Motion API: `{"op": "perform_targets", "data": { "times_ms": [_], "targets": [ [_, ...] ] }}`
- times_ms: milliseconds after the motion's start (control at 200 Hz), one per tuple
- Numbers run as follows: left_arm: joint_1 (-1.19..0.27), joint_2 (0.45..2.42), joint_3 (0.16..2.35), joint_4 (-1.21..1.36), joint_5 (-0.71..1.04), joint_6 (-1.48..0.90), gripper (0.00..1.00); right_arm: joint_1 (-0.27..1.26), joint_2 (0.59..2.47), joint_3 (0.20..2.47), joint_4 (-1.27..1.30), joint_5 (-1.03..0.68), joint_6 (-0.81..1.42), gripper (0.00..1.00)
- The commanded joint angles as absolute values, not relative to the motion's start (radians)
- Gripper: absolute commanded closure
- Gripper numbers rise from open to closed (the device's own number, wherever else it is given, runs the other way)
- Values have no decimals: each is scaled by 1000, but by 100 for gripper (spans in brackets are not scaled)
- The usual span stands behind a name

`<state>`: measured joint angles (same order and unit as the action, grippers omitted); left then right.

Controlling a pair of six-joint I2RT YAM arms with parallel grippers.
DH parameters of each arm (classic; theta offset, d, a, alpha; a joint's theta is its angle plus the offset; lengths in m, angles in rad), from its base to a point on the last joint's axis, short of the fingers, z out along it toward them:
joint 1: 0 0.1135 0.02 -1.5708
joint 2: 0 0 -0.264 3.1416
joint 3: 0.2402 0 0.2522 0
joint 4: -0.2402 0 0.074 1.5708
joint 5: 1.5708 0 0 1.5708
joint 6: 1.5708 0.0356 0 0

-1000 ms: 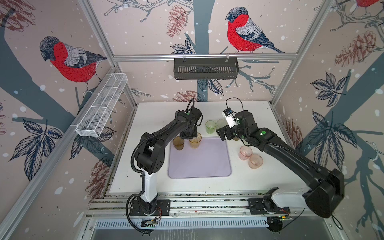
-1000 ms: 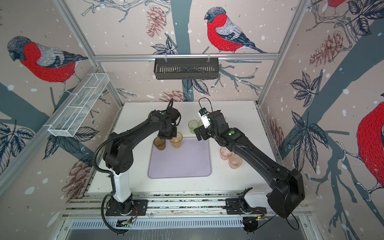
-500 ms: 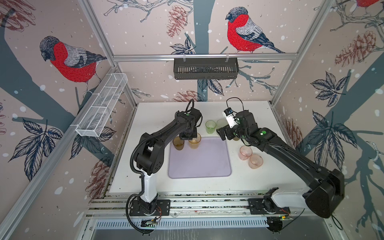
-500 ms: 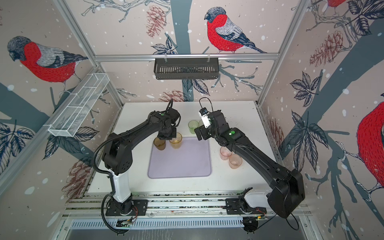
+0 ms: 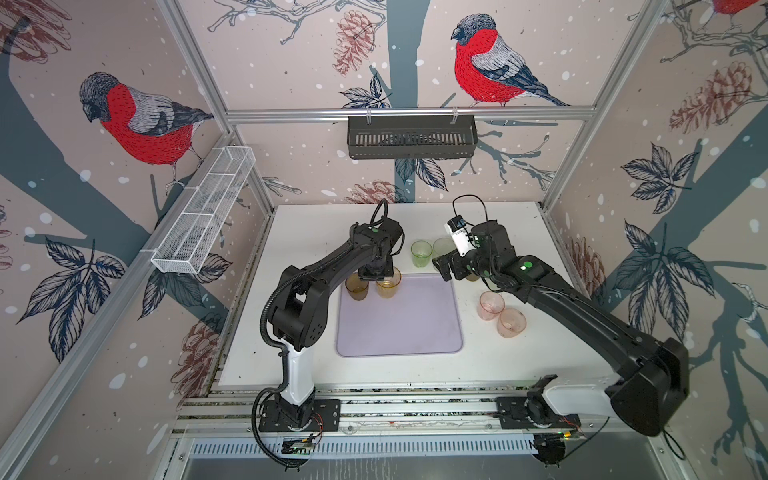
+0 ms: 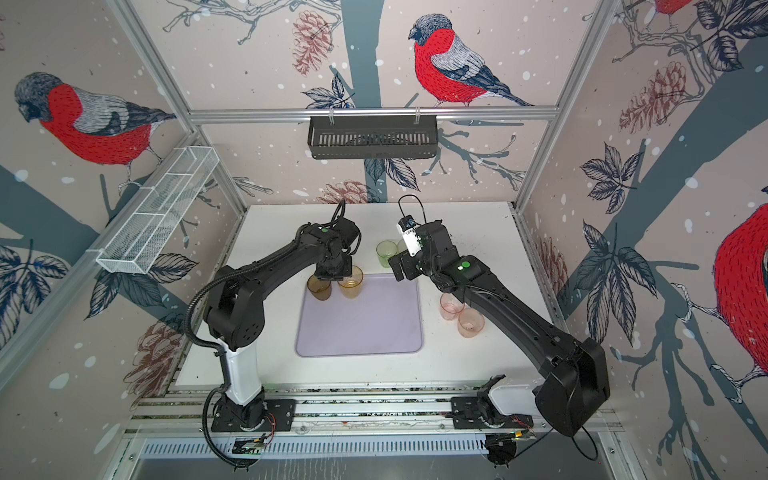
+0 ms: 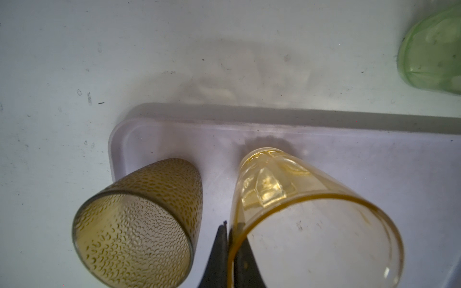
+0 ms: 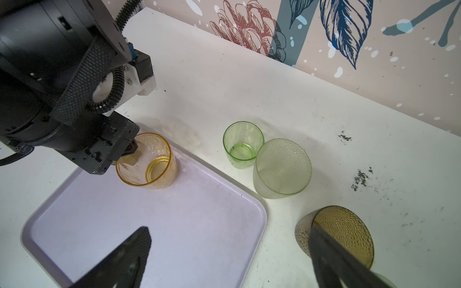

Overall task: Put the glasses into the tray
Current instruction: 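Lower the clear amber glass onto the tray and open the left gripper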

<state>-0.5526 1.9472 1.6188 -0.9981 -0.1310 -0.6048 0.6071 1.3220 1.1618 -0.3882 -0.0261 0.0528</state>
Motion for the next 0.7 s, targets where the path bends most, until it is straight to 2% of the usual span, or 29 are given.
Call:
{"op": "perform_targets", "data": {
  "times_ms": [0,375,696],
  "targets": [
    [-554,1940,1615,-1003,-150,-621,100,606,1320,1166,-360,-32,60,0],
    [-555,1942,1609,-998,-152,-625,100,605,1322,1169,-359,-32,60,1],
    [-555,1942,1613,-1002,-153,-621,94,606,1319,1170,-359,-31,60,0]
  ]
}}
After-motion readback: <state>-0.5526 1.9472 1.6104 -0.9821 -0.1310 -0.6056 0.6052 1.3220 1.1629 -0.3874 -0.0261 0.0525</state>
